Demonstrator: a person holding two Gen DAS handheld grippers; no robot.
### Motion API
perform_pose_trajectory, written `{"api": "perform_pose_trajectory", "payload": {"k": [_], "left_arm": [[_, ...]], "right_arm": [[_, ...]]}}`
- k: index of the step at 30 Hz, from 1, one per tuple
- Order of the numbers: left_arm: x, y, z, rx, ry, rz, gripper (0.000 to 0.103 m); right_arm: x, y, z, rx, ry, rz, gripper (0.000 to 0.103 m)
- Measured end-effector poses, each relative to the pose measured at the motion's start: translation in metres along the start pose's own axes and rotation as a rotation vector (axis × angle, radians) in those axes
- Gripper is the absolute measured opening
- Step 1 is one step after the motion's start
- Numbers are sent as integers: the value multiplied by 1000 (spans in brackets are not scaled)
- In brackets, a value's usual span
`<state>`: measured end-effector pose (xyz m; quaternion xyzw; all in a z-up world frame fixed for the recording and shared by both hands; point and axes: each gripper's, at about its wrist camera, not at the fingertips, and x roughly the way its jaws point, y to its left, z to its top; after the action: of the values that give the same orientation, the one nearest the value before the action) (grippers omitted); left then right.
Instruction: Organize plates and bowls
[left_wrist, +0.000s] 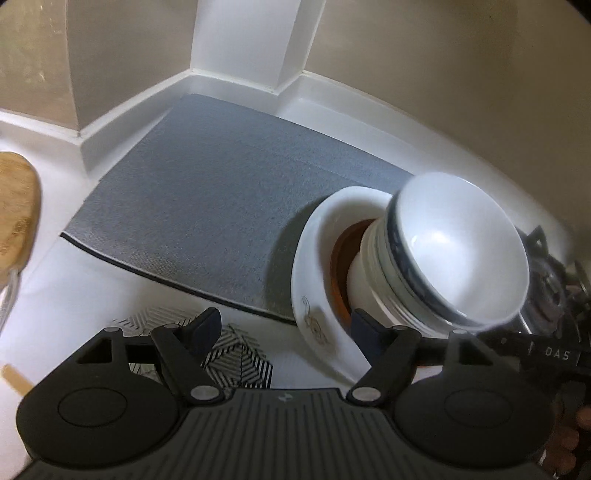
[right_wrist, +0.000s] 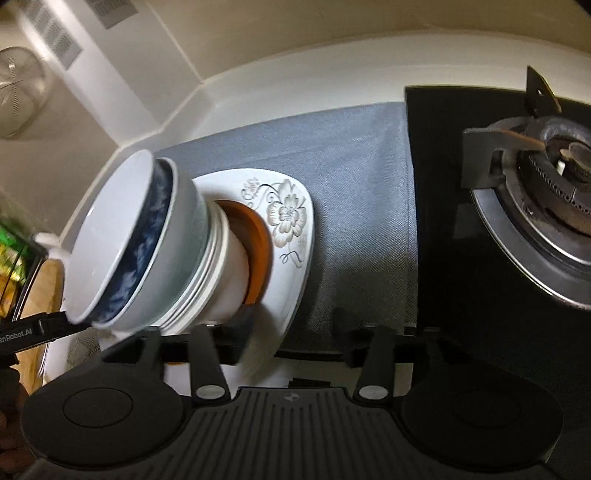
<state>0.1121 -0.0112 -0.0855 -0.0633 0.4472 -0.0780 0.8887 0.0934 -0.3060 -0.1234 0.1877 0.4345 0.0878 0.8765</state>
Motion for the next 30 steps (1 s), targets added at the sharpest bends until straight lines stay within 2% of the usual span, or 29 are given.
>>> {"api": "perform_pose_trajectory", "payload": {"k": [3,5,9,11,12,13,18,23,26,30], "left_arm": [[-10,-7,2,12,-25,6,84],[-19,-12,2,25,-41,9,85],[-24,-27,11,69,-51,34,95],[-27,-32,14,88,-65,28,95],[-27,-34,17,99,-68,24,97],[-29,-36,16,109,-69,24,103],[-27,-36,25,150,-43,-7,103],[-22,-25,36,197,-44,-36,103],[-23,-20,42,228,-26,-61,103],[-22,-15,46,275,-28,-105,103]], "right_arm": [[-9,1,-1,-42,-19,-14,64],[-19,2,-2,-55,-58,-22,78],[-35,8,-3,-91,-119,-26,94],[-42,13,-4,-116,-138,-34,101],[-44,15,-5,-123,-143,-42,101],[-46,18,-6,-129,-146,-48,103],[-58,32,-9,-128,-166,-85,103],[-67,50,-10,-64,-206,-149,103],[-65,66,-10,-36,-194,-195,103],[-63,87,-9,-22,-194,-210,103]]}}
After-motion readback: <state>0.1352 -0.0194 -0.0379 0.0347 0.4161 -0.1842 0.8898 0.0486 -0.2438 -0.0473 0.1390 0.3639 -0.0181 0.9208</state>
